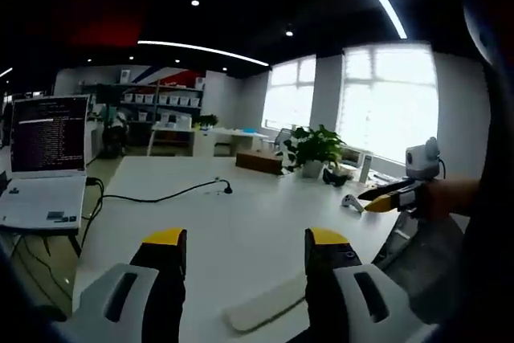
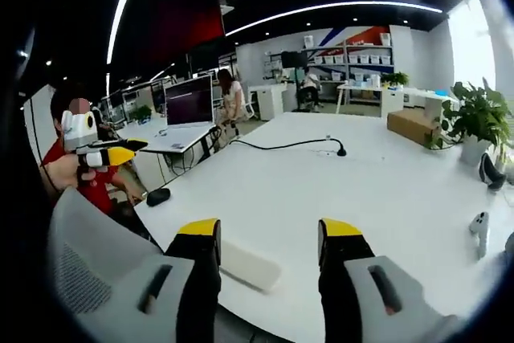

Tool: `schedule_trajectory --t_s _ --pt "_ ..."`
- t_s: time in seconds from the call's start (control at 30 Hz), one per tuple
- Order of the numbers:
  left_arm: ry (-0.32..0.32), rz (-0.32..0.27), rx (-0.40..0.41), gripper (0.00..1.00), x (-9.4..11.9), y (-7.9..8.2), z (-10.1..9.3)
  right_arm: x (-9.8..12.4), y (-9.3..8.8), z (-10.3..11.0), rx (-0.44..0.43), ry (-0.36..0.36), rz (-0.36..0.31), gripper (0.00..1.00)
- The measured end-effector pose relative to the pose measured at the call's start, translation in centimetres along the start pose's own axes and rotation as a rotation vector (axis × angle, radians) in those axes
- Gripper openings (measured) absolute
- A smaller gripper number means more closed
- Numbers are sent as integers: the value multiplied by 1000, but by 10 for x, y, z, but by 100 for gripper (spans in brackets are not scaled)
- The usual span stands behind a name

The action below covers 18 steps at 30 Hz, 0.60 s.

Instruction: Arrange the utensils inside the cutlery case until each visible utensil rests in its matching compartment.

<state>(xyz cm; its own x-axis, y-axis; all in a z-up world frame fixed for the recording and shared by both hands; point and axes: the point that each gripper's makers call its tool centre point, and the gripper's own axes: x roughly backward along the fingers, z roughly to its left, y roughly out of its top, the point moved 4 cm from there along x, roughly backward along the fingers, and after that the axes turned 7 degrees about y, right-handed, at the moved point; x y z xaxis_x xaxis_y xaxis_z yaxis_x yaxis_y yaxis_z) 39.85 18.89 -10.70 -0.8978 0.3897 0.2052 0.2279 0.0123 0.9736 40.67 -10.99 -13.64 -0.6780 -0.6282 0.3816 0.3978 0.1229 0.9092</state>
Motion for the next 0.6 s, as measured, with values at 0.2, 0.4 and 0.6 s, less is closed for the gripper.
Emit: schedule_trajectory --t_s 0.2,0.4,0.6 --pt "-16 36 -102 62 -2 -11 -15 -1 -4 -2 11 -19 15 42" --pt "-23 57 -118 61 3 -17 -20 5 -7 0 55 -19 23 40" --pt "-36 60 -140 61 3 -18 -22 5 -9 1 64 -16 31 40"
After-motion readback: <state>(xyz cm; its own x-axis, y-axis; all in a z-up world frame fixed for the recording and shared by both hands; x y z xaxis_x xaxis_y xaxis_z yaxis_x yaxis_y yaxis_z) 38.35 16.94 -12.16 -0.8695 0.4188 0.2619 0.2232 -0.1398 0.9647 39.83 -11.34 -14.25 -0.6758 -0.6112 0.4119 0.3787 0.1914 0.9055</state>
